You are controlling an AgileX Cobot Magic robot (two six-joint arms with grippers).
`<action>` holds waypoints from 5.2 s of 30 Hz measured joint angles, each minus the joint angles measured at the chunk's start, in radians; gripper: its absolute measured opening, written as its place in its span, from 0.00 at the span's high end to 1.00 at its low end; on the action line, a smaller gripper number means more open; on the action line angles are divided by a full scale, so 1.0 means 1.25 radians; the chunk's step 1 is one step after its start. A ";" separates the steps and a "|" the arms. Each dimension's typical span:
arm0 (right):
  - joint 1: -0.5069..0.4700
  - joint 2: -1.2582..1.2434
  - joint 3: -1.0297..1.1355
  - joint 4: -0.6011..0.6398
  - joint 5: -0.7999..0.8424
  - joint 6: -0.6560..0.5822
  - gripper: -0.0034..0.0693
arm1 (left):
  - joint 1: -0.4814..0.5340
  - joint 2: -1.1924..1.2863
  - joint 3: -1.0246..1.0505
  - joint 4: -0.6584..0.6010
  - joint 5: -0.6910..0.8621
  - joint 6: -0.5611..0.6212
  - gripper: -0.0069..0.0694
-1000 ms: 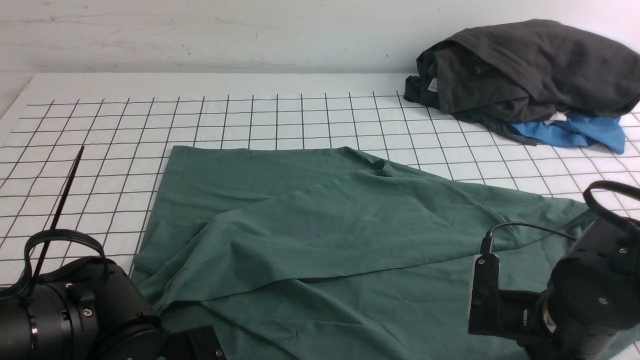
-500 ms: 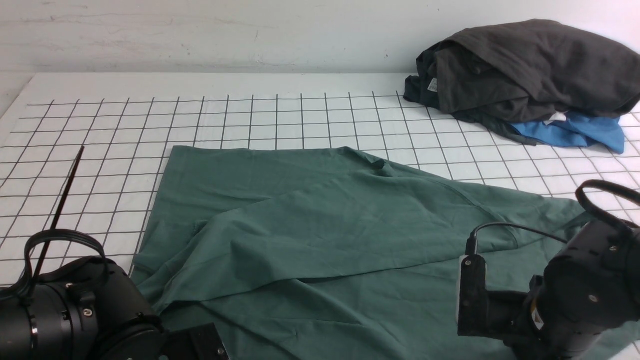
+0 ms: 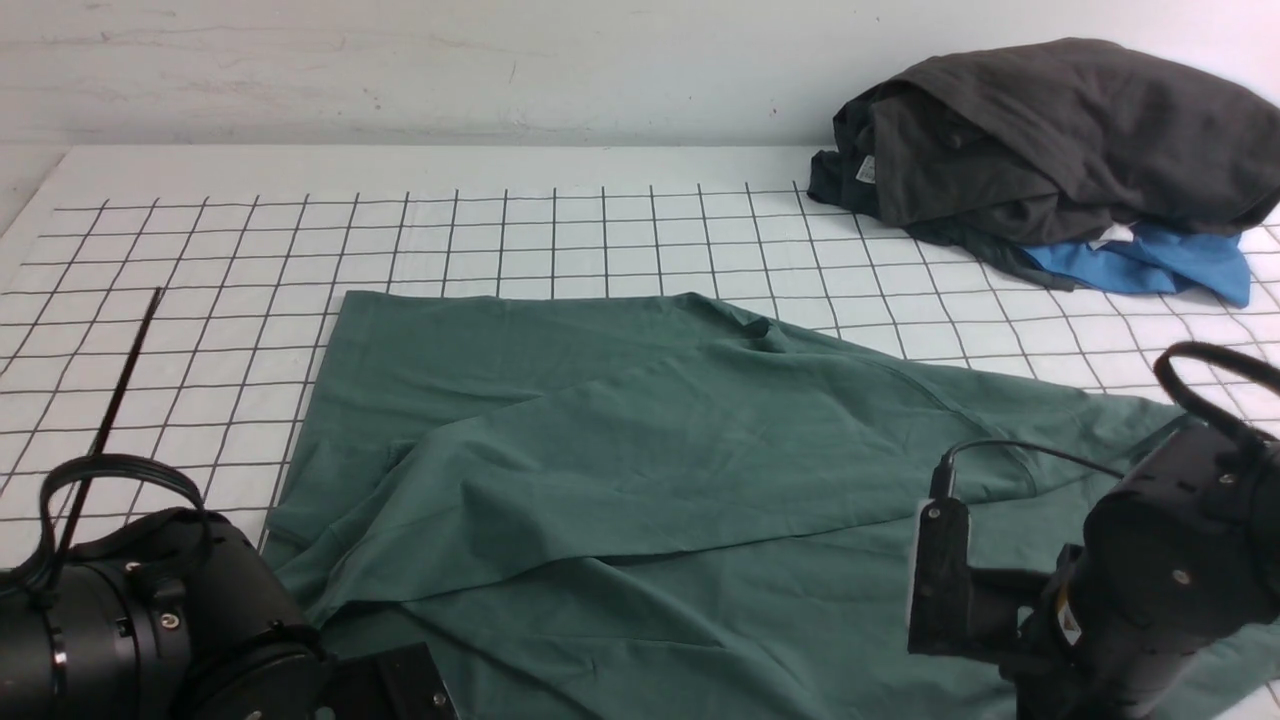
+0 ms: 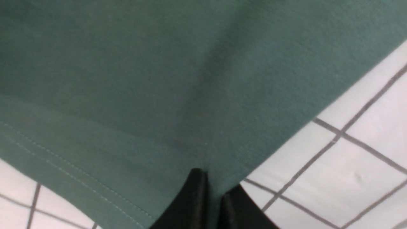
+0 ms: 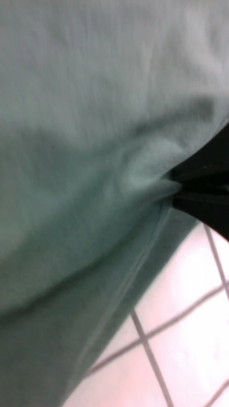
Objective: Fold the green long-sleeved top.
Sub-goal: Use both arms simultaneously to clamp the lower edge of the clothing fabric, then use both arms to drag the lower edge of the fabric forward and fold it over the upper edge, then use the right arm to clamp the right edge of the fabric
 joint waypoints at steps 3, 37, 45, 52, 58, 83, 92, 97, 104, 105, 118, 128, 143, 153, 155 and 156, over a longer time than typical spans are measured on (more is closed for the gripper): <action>0.000 -0.027 -0.033 -0.006 0.018 0.000 0.94 | 0.014 -0.028 -0.026 0.007 0.018 0.000 0.89; -0.281 0.356 -0.757 0.179 0.223 -0.181 0.94 | 0.348 0.491 -0.924 0.061 0.053 0.276 0.89; -0.288 0.490 -0.878 0.180 0.186 -0.181 0.94 | 0.387 0.617 -1.035 0.049 0.020 0.278 0.89; -0.292 0.538 -0.895 0.189 0.130 -0.166 0.94 | 0.417 0.664 -1.040 0.022 -0.050 0.278 0.89; -0.307 0.552 -0.897 0.202 0.076 -0.125 0.90 | 0.435 0.689 -1.040 -0.017 -0.106 0.277 0.84; -0.222 0.559 -0.982 0.376 0.282 -0.099 0.79 | 0.438 0.662 -1.247 -0.086 0.170 0.047 0.61; -0.191 0.628 -0.975 0.340 0.017 0.021 0.97 | 0.438 0.666 -1.247 -0.160 0.207 0.134 0.91; -0.201 0.628 -0.975 0.296 -0.121 0.160 0.97 | 0.438 0.666 -1.247 -0.175 0.207 0.142 0.92; -0.264 0.610 -0.999 0.250 -0.092 0.306 0.97 | 0.438 0.666 -1.247 -0.176 0.207 0.145 0.92; -0.269 0.596 -1.012 0.240 -0.050 0.305 0.97 | 0.438 0.666 -1.247 -0.176 0.207 0.145 0.92; -0.306 0.373 -0.882 0.155 0.293 0.259 0.97 | 0.383 0.666 -1.247 -0.186 0.209 0.173 0.92; -0.378 0.329 -0.560 0.121 0.234 0.290 0.97 | 0.322 0.666 -1.247 -0.209 0.209 0.175 0.92; -0.612 0.334 -0.594 0.158 0.108 0.352 0.86 | 0.322 0.666 -1.247 -0.208 0.209 0.175 0.92; -0.644 0.325 -0.557 0.284 0.116 0.321 0.24 | 0.322 0.666 -1.247 -0.211 0.209 0.175 0.92; -0.643 0.327 -0.549 0.285 0.096 0.320 0.17 | 0.322 0.666 -1.247 -0.211 0.209 0.175 0.92; -0.641 0.332 -0.548 0.285 0.086 0.319 0.14 | 0.322 0.666 -1.247 -0.211 0.209 0.175 0.92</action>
